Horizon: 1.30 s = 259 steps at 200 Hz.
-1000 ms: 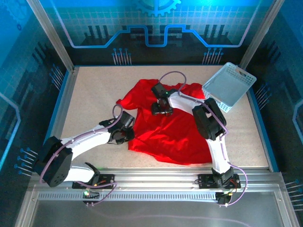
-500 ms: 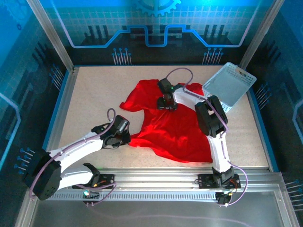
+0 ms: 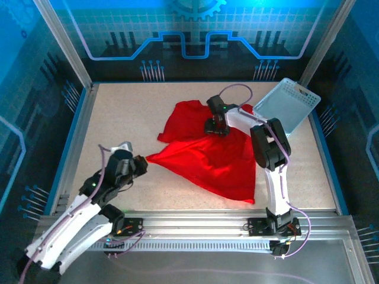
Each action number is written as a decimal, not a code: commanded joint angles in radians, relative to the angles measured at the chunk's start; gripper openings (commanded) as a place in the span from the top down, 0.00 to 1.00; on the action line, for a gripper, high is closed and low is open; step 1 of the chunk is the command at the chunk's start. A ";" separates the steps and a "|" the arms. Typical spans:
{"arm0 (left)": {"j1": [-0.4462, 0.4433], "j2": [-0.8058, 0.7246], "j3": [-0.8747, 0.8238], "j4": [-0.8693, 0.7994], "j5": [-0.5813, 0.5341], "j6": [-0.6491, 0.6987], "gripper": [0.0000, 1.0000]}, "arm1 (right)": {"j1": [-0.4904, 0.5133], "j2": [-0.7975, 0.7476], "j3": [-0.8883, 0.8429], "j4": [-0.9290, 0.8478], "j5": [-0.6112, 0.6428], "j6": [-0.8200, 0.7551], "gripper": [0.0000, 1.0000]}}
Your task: Fold the inside-out t-shirt
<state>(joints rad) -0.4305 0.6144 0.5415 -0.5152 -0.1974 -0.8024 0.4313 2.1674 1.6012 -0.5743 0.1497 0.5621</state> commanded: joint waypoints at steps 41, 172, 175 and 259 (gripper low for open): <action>0.139 0.225 0.083 0.009 0.072 0.072 1.00 | 0.017 -0.070 -0.067 -0.023 -0.050 -0.056 0.32; 0.555 0.541 0.170 0.063 0.103 0.055 1.00 | 0.110 -0.497 -0.581 0.010 0.023 -0.028 0.25; 0.565 0.550 0.177 0.067 0.108 0.054 1.00 | 0.127 -0.497 -0.582 0.008 0.026 -0.023 0.25; 0.627 1.029 0.674 0.069 0.212 0.047 1.00 | 0.567 -0.331 -0.363 0.006 -0.021 0.125 0.28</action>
<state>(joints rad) 0.1856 1.5303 1.0443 -0.4446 -0.0284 -0.7601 0.9295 1.7958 1.1267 -0.5632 0.1452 0.6376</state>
